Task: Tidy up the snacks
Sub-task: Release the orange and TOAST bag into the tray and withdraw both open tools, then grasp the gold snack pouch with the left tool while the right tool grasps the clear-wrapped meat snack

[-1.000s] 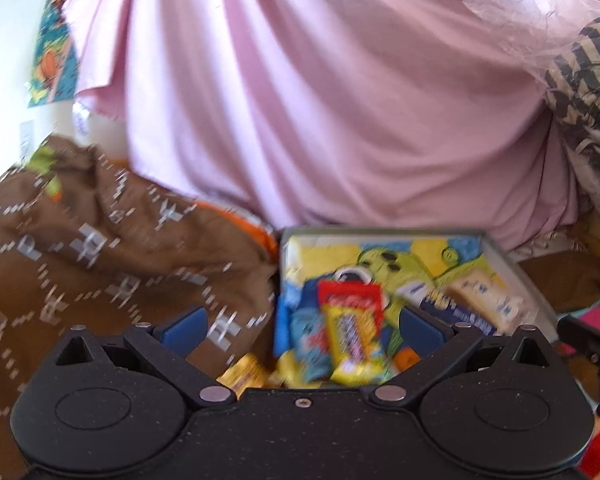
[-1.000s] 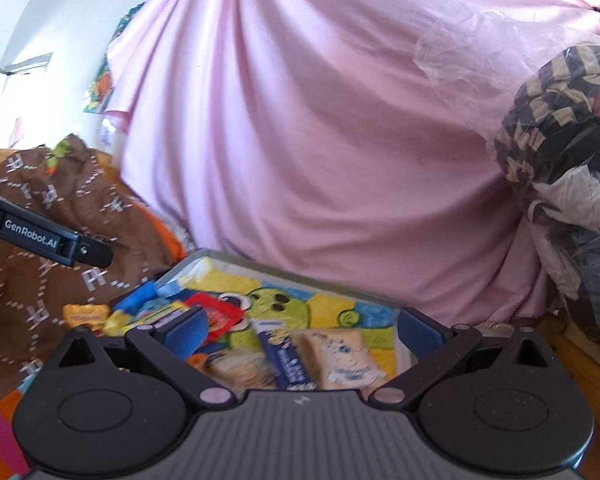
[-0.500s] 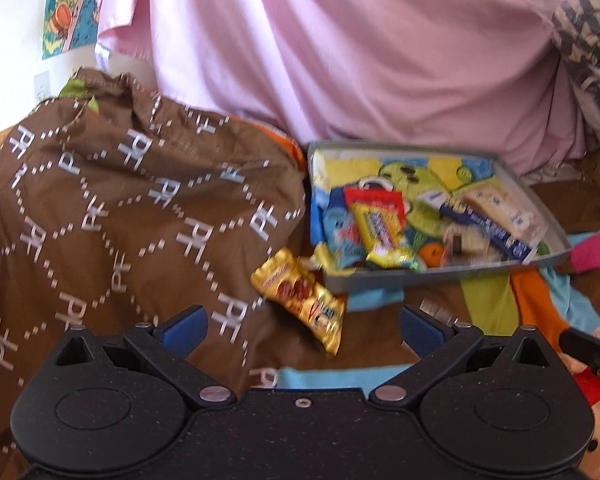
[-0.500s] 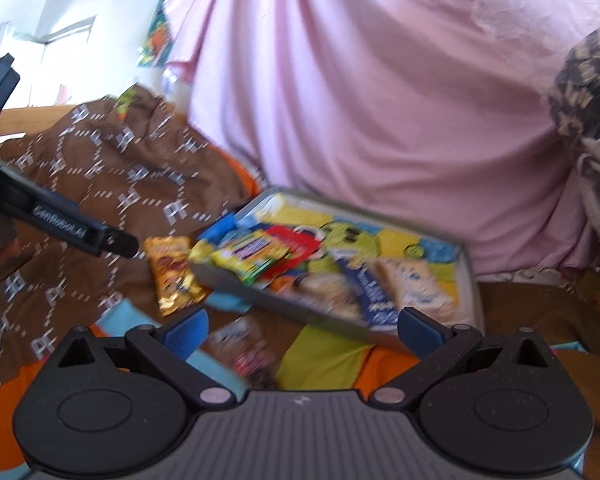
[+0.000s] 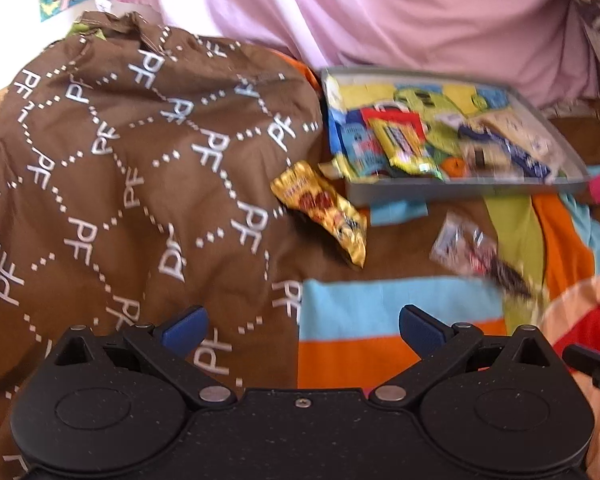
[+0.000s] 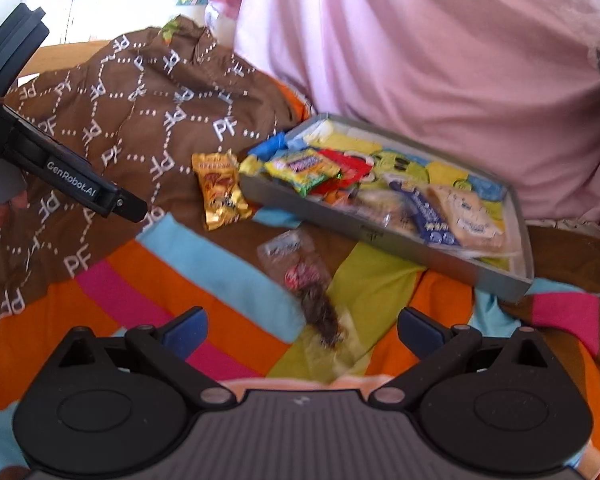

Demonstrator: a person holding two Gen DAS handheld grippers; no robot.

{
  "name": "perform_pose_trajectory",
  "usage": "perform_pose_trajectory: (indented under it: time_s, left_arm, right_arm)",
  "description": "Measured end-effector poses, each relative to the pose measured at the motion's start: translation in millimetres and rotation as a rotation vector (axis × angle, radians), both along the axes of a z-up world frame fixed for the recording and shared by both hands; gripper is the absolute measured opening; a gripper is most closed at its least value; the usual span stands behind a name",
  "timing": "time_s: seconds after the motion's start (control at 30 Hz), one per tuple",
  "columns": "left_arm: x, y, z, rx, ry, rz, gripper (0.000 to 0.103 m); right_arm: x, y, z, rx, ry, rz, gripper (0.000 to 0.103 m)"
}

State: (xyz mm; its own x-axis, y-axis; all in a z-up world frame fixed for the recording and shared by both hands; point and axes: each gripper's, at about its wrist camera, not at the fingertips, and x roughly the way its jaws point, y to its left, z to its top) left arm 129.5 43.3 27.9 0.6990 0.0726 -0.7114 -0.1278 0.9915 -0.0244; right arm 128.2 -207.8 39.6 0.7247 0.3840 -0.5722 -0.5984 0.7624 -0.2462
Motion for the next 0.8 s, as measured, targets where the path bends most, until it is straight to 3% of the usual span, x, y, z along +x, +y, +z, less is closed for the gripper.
perform_pose_trajectory:
  time_s: [0.3,0.8]
  left_arm:
    - [-8,-7,-20,0.02,0.09,-0.054,0.102]
    - [0,-12,-31,0.04,0.108,-0.087,0.102]
  right_arm:
    - [1,-1,-15,-0.03,0.07,0.007,0.103]
    - [10,0,-31,-0.048,0.139,-0.004,0.103]
